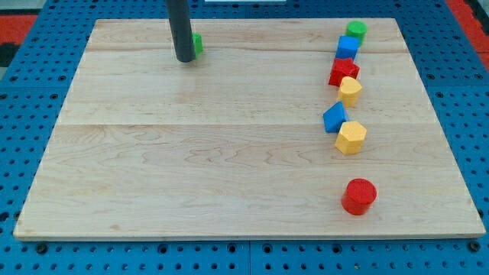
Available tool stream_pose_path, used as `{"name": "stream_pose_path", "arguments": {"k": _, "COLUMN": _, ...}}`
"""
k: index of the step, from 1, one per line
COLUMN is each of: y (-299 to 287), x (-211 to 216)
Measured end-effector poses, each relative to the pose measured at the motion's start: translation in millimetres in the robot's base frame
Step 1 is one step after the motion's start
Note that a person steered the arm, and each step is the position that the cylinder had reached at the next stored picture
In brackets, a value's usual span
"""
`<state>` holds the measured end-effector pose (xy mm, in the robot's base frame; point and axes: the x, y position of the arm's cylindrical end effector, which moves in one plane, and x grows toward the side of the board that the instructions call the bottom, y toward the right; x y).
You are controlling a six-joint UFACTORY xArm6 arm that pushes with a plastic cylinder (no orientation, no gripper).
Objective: Move the green circle right of the green star
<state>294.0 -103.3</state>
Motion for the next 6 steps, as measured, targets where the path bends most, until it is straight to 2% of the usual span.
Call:
{"name": "stream_pose_path", "arguments": {"k": 1, "y": 13.5, "x": 2.4}}
{"name": "stream_pose_path", "arguments": {"k": 2, "y": 15.1, "x": -34.4}}
{"name": "stream_pose_path", "arguments": {"k": 3, "y": 100.4, "x": -43.7}}
{"name": "stream_pose_path", "arguments": {"k": 4, "y": 205.9, "x": -83.5}}
{"name": "stream_pose_path", "arguments": {"k": 5, "y": 259.4, "x": -101.0}}
{"name": "stream_pose_path", "arguments": {"k": 6, "y": 351.5, "x": -94.7}}
